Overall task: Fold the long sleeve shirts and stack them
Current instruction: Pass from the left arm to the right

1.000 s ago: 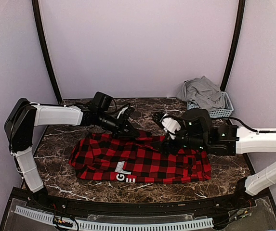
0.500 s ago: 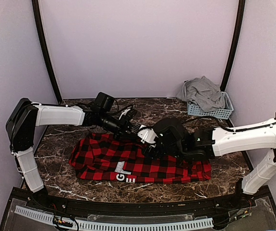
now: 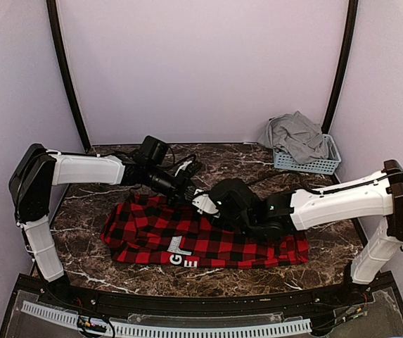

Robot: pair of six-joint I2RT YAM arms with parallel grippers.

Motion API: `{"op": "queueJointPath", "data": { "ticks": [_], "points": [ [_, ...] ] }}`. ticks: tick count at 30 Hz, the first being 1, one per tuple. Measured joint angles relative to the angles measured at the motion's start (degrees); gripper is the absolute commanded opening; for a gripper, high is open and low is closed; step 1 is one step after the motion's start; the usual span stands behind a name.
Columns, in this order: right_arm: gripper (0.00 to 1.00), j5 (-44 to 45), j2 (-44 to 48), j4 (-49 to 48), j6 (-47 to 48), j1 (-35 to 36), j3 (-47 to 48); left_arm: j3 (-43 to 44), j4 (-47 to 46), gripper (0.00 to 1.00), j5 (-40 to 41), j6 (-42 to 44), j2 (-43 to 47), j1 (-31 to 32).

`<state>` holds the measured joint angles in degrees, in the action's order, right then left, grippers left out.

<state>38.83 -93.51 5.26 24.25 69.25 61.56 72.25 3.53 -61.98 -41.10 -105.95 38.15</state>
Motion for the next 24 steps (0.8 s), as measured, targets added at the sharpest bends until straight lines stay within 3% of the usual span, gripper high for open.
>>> {"op": "queueJointPath", "data": {
  "ticks": [3, 7, 9, 15, 18, 24],
  "points": [
    [0.30, 0.70, -0.15, -0.39, 0.70, 0.15, 0.50, -0.02, 0.00, 0.01, 0.02, 0.02, 0.00, 0.00],
    [0.00, 0.24, -0.13, -0.02, 0.44, 0.74, 0.61, -0.02, -0.07, 0.04, 0.04, 0.17, 0.00, 0.00],
    [0.00, -0.42, -0.09, 0.92, 0.20, 1.03, 0.72, -0.02, -0.04, 0.08, 0.02, 0.24, 0.00, 0.00],
    [0.00, -4.61, 1.97, 5.38, -4.33, 1.60, 0.70, 0.39, 2.29, 0.38, 1.38, 3.80, 0.11, -0.04],
    [0.00, -8.63, 5.09, 8.44, -7.80, 2.27, 0.70, 0.96, 5.40, 0.48, 2.60, 7.23, 1.55, -0.68],
    [0.00, -18.64, 10.47, 15.85, -14.12, 3.72, 2.97, -0.07, 9.53, 0.64, 5.40, 12.24, 10.60, -7.72]
  ]
}}
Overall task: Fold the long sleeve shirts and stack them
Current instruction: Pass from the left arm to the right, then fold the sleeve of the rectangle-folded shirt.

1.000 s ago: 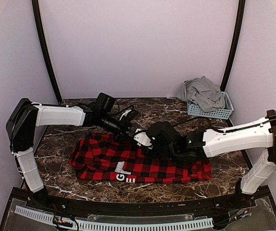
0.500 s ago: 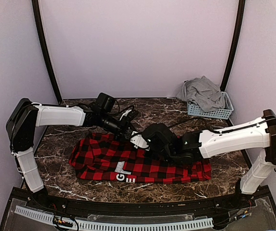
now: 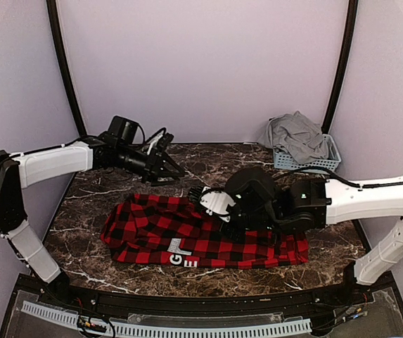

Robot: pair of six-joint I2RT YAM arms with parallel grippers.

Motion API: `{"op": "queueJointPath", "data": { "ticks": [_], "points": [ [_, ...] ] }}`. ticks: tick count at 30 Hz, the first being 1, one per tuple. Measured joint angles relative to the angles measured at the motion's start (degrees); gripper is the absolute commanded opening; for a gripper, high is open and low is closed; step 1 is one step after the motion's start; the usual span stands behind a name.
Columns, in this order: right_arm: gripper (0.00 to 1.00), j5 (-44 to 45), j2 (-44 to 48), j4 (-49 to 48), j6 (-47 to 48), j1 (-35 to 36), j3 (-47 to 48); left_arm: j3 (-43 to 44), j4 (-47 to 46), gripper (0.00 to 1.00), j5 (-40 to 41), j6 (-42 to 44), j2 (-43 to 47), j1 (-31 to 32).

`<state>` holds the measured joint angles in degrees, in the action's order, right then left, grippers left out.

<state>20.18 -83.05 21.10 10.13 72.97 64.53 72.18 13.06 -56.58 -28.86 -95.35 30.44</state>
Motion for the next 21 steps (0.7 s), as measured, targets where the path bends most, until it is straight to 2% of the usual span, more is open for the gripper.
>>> {"op": "queueJointPath", "data": {
  "ticks": [5, 9, 14, 17, 21],
  "points": [
    [0.00, -9.07, 0.33, 5.18, -3.78, 1.09, 4.52, -0.15, 3.37, 0.70, 6.49, 4.33, 7.93, -6.08],
    [0.00, -14.03, 0.37, 8.17, -6.40, 1.53, 7.23, 0.26, 6.78, 0.71, 12.81, 7.43, 9.29, -6.03],
    [0.00, -15.34, 0.44, 12.85, -9.09, 0.07, 12.76, 0.26, 10.03, 0.72, 20.28, 9.40, 9.22, -5.81],
    [0.00, -17.33, 0.44, 14.14, -11.45, -4.81, 16.61, 0.26, 10.91, 0.72, 23.78, 10.01, 9.22, -5.81],
    [0.00, -20.83, 0.26, 15.02, -15.26, -16.41, 18.69, 0.22, 11.32, 0.73, 27.50, 10.62, 9.22, -5.81]
  ]
}}
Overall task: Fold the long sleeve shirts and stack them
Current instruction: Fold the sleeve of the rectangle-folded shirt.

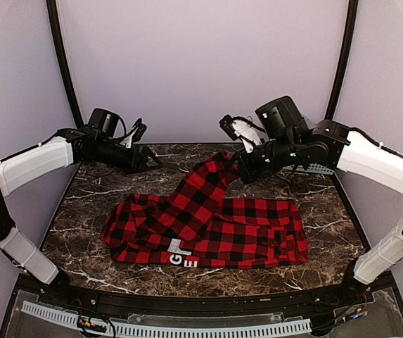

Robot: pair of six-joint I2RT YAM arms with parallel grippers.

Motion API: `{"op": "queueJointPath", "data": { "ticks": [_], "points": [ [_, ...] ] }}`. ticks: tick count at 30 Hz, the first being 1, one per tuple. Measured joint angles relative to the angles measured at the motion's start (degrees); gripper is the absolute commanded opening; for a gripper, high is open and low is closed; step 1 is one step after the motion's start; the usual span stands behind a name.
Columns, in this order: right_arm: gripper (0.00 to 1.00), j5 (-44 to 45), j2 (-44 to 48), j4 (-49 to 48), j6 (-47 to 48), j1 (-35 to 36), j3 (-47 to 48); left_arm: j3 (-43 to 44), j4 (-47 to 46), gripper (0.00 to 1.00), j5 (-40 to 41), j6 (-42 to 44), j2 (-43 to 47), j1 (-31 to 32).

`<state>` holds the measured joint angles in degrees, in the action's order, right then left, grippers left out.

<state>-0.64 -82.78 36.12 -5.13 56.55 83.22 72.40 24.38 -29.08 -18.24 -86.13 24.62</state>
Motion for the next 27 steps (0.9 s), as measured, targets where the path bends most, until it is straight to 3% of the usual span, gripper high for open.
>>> {"op": "queueJointPath", "data": {
  "ticks": [6, 13, 22, 27],
  "points": [
    [0.00, -6.25, -3.43, -0.28, -4.04, -12.74, -1.97, -0.31, 0.24, 0.74, 2.73, 0.57, 0.00, 0.00],
    [0.00, -12.98, -8.09, -2.10, -6.82, -22.16, -12.79, -2.08, 0.09, 0.74, 3.13, 0.66, 0.24, 0.00],
    [0.00, -14.80, -8.31, -6.03, -9.88, -26.23, -25.53, -6.99, -3.23, 0.74, 4.13, -0.94, 2.27, 0.02],
    [0.02, -14.58, -8.26, -7.76, -10.62, -27.17, -26.93, -9.55, -5.70, 0.74, 5.60, -1.73, 3.10, 0.11]
  ]
}}
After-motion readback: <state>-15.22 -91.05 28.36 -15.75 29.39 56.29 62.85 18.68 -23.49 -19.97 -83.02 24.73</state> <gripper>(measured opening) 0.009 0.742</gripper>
